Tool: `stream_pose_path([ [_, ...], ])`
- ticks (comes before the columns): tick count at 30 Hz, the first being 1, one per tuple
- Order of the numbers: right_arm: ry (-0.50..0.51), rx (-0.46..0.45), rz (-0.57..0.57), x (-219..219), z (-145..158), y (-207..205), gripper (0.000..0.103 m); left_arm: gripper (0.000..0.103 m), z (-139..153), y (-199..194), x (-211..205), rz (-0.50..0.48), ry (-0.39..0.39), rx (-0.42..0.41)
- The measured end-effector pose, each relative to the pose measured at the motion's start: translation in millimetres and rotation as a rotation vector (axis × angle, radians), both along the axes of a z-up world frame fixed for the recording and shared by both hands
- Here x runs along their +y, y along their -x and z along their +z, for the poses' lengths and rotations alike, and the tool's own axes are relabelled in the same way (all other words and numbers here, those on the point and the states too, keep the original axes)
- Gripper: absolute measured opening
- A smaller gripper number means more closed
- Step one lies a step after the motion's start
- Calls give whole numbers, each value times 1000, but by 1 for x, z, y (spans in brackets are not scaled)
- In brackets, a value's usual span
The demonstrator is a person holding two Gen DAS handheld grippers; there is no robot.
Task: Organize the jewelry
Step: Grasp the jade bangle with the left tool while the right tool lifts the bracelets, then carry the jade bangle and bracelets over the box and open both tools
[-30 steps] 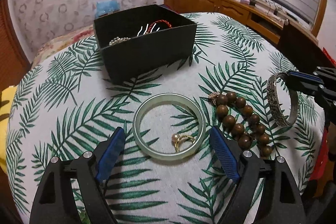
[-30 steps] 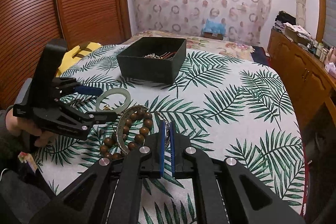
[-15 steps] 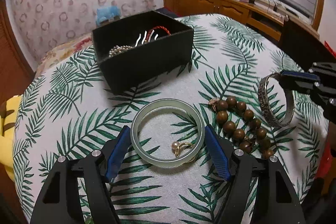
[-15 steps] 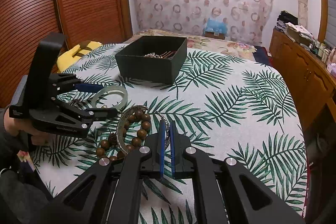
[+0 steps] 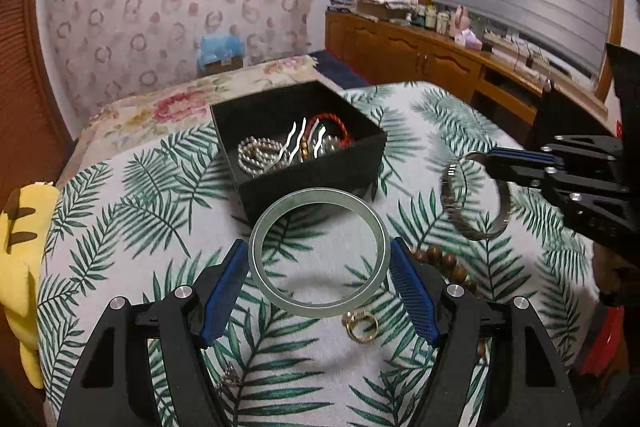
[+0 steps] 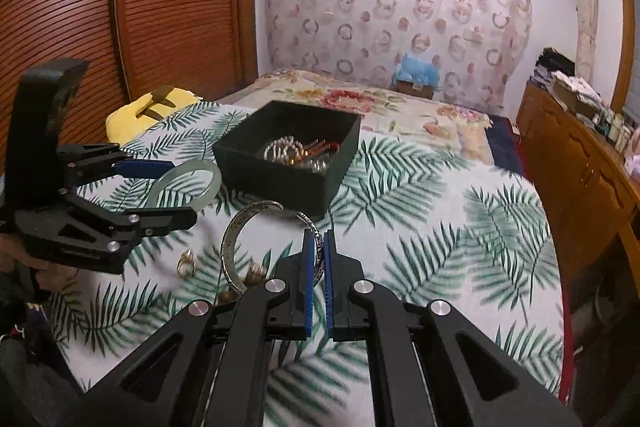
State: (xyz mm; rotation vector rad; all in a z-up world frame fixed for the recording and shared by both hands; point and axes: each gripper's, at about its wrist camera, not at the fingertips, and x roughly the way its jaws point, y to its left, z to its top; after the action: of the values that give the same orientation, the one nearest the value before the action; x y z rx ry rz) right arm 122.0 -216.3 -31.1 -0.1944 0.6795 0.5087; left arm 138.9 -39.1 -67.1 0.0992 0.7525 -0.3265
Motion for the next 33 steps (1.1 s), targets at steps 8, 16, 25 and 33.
stream_pose_path([
  [8,-8,-44,31,14,19,-39,5,69,19,-9,10,31,42,-41],
  [16,-13,-64,88,43,23,-85,5,69,37,-30,22,75,54,-78],
  [25,16,-25,154,70,-6,-117,6,69,37,-57,31,105,63,-71],
  [33,-17,31,200,73,-13,-113,8,69,32,-84,24,90,46,-58],
])
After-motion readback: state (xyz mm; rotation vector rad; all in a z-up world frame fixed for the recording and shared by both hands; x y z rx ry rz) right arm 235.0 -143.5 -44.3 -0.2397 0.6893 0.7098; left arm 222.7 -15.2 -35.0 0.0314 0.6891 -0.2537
